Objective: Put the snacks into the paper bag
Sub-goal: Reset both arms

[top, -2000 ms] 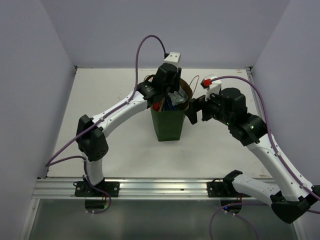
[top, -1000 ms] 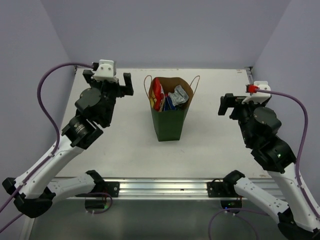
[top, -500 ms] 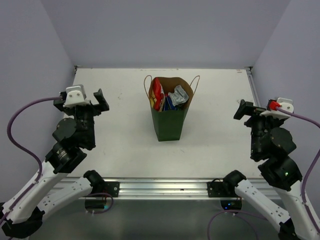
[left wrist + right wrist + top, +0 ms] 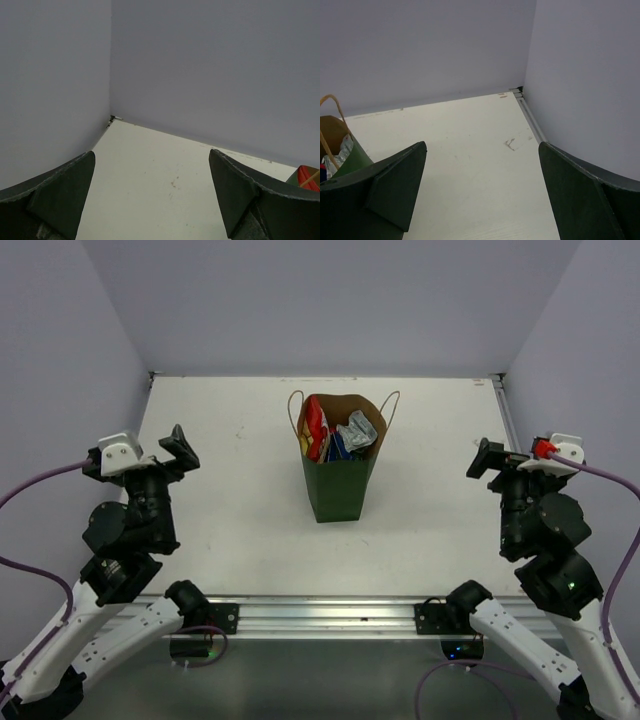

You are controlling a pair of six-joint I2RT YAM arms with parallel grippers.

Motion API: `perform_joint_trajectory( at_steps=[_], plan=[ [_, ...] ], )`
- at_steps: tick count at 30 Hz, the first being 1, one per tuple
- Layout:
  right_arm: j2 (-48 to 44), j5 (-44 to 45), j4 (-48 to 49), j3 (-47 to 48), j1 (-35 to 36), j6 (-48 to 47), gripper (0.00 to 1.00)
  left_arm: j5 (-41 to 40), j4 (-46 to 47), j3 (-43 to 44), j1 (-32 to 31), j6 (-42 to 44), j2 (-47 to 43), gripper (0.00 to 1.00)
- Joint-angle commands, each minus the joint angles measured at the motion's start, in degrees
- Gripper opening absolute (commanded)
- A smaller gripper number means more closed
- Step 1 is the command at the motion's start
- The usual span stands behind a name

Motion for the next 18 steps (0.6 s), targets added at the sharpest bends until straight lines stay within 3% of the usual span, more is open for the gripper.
perform_joint_trajectory(
  at_steps=[1,18],
  plan=[
    [1.0,0.9,3.1,0.9,-0.1,-1.2,0.99,-1.6,4.6,-1.1,0.4,-0.3,-1.5,1.0],
    [0.6,0.0,3.6,0.8,-0.1,-0.8,0.99,-1.6,2.5,-1.5,0.4,-3.4,-2.9,1.0]
  ],
)
